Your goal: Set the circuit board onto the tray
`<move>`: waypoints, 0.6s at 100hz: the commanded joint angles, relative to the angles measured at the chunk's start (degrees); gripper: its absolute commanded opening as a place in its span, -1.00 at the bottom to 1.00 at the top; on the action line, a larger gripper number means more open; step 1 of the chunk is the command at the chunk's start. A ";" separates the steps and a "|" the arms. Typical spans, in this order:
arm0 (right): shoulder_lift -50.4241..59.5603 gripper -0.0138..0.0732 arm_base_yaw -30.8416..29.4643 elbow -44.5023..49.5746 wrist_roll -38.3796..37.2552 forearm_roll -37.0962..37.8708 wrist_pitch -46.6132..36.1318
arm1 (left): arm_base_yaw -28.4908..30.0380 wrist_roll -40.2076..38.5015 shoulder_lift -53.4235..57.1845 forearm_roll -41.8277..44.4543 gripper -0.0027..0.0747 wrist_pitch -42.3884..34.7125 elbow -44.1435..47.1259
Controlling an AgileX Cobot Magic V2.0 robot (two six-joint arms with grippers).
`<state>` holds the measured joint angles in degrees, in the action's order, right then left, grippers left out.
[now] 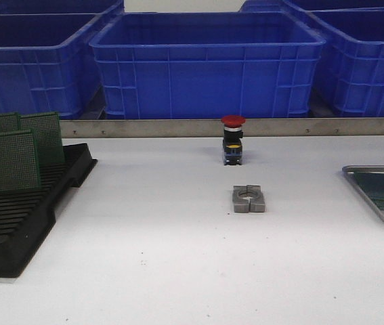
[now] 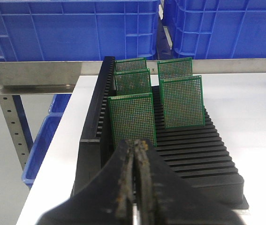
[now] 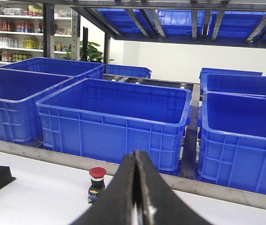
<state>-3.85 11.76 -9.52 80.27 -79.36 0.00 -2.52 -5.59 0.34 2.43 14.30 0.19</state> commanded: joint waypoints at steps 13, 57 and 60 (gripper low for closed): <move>-0.64 -0.82 0.13 -1.49 0.54 0.21 -0.56 | 0.11 -0.11 1.56 -0.23 -0.98 -4.06 1.15; -0.64 -0.82 -9.53 0.21 -12.63 21.04 -4.83 | 0.11 -0.11 1.56 -0.23 -0.98 -4.06 1.15; -0.64 -0.82 -10.57 0.75 -19.22 25.75 -4.42 | 0.11 -0.11 1.56 -0.23 -0.98 -4.06 1.15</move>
<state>-3.85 4.06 -8.43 73.25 -66.32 -4.78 -2.52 -5.59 0.34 2.43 14.40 0.19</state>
